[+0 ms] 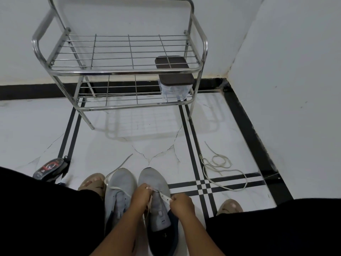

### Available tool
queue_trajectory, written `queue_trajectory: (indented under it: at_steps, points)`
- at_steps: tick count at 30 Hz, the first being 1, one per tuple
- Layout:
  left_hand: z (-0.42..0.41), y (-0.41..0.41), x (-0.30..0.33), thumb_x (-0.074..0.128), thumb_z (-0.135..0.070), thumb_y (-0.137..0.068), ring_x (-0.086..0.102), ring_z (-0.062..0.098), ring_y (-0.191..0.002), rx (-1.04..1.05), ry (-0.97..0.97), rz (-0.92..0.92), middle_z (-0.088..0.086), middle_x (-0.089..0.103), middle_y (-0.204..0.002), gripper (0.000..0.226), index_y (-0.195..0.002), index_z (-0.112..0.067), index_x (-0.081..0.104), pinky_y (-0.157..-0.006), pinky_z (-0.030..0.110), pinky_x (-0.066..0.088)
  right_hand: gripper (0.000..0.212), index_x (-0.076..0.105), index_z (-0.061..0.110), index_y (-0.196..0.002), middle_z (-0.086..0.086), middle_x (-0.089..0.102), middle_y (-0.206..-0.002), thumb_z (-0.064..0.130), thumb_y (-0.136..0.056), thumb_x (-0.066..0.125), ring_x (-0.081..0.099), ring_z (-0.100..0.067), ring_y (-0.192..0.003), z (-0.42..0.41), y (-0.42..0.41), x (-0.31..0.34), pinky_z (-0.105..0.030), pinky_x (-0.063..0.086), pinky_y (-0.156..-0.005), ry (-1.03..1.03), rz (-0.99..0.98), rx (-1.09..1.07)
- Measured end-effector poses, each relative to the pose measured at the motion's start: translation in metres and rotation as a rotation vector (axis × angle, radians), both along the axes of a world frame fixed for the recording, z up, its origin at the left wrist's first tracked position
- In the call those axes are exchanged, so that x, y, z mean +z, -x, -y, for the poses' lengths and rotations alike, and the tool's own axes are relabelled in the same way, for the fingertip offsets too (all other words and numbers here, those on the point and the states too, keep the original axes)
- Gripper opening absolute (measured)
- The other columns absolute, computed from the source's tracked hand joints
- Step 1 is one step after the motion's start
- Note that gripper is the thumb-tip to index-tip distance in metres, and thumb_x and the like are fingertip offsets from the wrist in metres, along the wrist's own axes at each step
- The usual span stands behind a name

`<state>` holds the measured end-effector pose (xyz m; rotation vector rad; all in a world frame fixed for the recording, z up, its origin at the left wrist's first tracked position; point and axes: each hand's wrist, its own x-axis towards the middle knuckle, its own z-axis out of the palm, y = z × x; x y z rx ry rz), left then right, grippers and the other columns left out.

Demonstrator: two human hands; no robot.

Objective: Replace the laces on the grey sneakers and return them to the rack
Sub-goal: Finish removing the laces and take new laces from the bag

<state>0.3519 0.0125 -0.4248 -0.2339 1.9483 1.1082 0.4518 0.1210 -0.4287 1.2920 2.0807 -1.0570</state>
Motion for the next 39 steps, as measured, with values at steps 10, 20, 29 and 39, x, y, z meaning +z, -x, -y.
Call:
queue_trajectory:
  at_steps: [10, 20, 29, 39]
  points:
    - [0.007, 0.055, 0.043, 0.051, -0.041, -0.096, 0.039, 0.037, -0.131, -0.023, 0.411, -0.612, 0.021, 0.041, -0.142, 0.064, -0.150, -0.015, 0.028, -0.108, 0.047, 0.035, 0.030, 0.063, 0.007, -0.108, -0.009, 0.066, -0.109, 0.028, -0.089, 0.052, 0.063, -0.025, -0.099, -0.012, 0.003, 0.007, -0.029, 0.050, -0.076, -0.032, 0.033, 0.063]
    - [-0.001, -0.030, 0.010, 0.044, -0.048, -0.089, 0.062, 0.022, -0.110, -0.708, 0.505, -0.257, 0.006, 0.064, -0.120, 0.046, -0.118, -0.016, 0.058, -0.086, 0.029, 0.048, 0.025, 0.071, 0.027, -0.095, 0.002, 0.060, -0.109, 0.008, -0.084, 0.060, 0.059, -0.019, -0.103, -0.002, 0.021, -0.007, -0.031, 0.052, -0.086, -0.075, -0.249, 0.349]
    - [0.004, -0.028, 0.000, 0.038, -0.026, -0.098, 0.063, 0.024, -0.105, -0.592, 0.560, -0.435, 0.007, 0.066, -0.113, 0.031, -0.107, -0.015, 0.066, -0.085, 0.031, 0.048, 0.019, 0.052, 0.021, -0.077, -0.001, 0.058, -0.086, 0.008, -0.090, 0.046, 0.057, -0.022, -0.082, -0.004, 0.033, -0.018, -0.029, 0.044, -0.067, -0.088, -0.304, -0.035]
    - [0.014, -0.016, -0.006, 0.046, -0.035, -0.093, 0.064, 0.027, -0.099, -0.516, 0.493, -0.205, 0.011, 0.069, -0.106, 0.036, -0.098, -0.008, 0.069, -0.077, 0.027, 0.047, 0.016, 0.043, 0.014, -0.104, -0.008, 0.060, -0.086, 0.002, -0.094, 0.043, 0.063, -0.022, -0.065, -0.115, 0.059, 0.073, -0.027, 0.052, -0.055, -0.166, -0.775, -1.138]
